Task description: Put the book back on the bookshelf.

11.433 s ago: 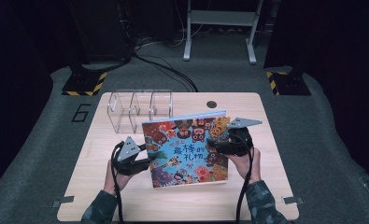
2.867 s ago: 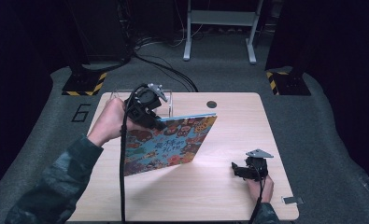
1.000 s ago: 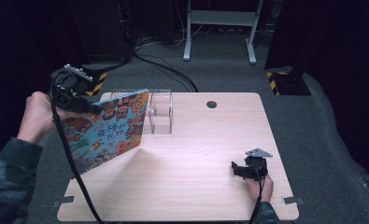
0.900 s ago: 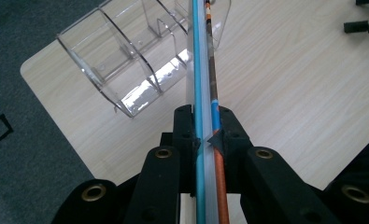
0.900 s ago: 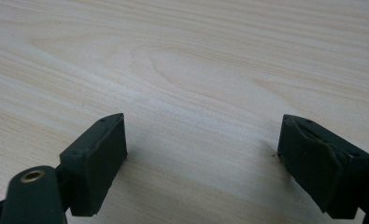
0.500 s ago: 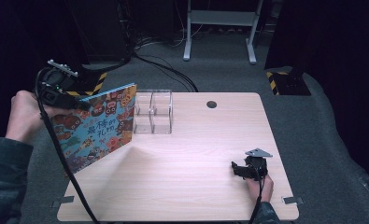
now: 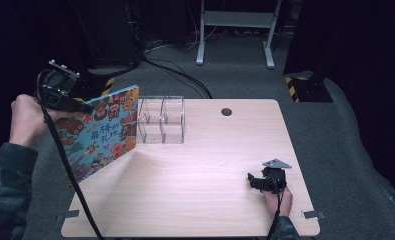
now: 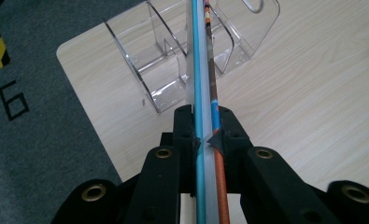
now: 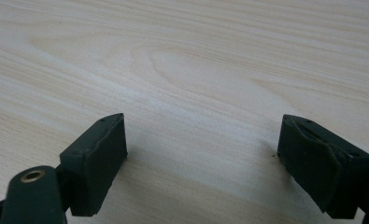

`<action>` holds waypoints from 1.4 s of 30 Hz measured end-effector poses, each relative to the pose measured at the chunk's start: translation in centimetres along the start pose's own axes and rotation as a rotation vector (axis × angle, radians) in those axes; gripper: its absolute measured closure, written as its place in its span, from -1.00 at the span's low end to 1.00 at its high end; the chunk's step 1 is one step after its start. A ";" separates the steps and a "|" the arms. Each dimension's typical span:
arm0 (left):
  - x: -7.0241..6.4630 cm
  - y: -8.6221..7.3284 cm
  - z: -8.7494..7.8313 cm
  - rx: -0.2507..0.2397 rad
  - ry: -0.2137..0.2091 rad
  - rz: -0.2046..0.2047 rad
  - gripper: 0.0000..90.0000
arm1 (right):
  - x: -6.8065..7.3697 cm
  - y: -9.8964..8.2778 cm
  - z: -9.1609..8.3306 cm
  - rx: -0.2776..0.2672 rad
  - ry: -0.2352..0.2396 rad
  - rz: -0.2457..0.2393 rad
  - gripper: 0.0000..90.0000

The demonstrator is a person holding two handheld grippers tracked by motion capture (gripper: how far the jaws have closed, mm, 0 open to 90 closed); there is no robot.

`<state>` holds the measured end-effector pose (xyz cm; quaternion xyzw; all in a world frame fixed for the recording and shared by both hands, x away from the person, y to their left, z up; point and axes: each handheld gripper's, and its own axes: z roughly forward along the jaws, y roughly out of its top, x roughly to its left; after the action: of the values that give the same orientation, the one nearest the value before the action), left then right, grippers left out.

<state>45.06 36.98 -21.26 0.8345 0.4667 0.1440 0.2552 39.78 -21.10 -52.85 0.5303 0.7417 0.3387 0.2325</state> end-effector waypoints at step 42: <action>2.9 0.9 3.6 -0.227 0.068 -0.247 0.80 | 0.0 0.0 0.0 -0.003 0.001 -0.011 -0.65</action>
<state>48.90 38.02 -23.71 0.7311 0.5549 0.1915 0.3478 39.81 -21.12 -52.85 0.5256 0.7443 0.3385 0.2350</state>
